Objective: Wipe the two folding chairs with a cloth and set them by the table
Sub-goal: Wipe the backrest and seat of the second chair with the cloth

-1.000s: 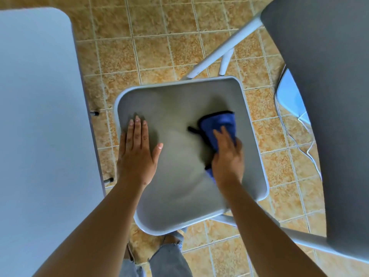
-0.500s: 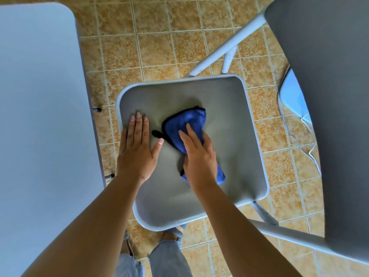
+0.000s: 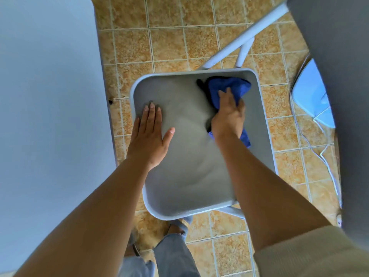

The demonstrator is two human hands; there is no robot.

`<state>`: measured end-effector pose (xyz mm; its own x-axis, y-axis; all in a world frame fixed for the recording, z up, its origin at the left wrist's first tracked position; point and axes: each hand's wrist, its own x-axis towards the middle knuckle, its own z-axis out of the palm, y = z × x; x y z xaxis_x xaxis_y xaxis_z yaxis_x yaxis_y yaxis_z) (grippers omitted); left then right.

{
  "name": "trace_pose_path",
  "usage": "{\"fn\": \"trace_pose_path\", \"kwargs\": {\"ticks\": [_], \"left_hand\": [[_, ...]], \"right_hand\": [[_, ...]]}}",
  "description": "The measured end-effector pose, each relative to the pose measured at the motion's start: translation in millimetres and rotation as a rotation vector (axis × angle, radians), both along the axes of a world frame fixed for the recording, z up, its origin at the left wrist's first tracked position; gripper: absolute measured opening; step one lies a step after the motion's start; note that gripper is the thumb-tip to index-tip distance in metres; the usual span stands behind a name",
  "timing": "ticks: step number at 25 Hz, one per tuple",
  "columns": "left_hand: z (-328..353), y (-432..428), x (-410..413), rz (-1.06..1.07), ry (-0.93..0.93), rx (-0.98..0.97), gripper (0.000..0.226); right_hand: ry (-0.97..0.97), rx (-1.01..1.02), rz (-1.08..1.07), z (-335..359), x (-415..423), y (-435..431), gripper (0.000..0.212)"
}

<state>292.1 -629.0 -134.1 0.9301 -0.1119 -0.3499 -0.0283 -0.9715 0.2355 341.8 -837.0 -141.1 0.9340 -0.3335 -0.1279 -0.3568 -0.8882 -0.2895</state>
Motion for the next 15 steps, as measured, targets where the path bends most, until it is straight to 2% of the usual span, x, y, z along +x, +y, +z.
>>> {"fn": "trace_pose_path", "kwargs": {"ticks": [6,10,15], "left_hand": [[17,8,8,0.096,0.08,-0.29,0.061],[28,8,-4,0.062,0.131,-0.298,0.061],[57,17,-52,0.014,0.121,-0.312,0.062]], "right_hand": [[-0.127,0.028,0.155,5,-87,75,0.061],[-0.093,-0.048,0.326,13,-155,97,0.059],[-0.041,-0.041,0.366,23,-222,111,0.06]]}}
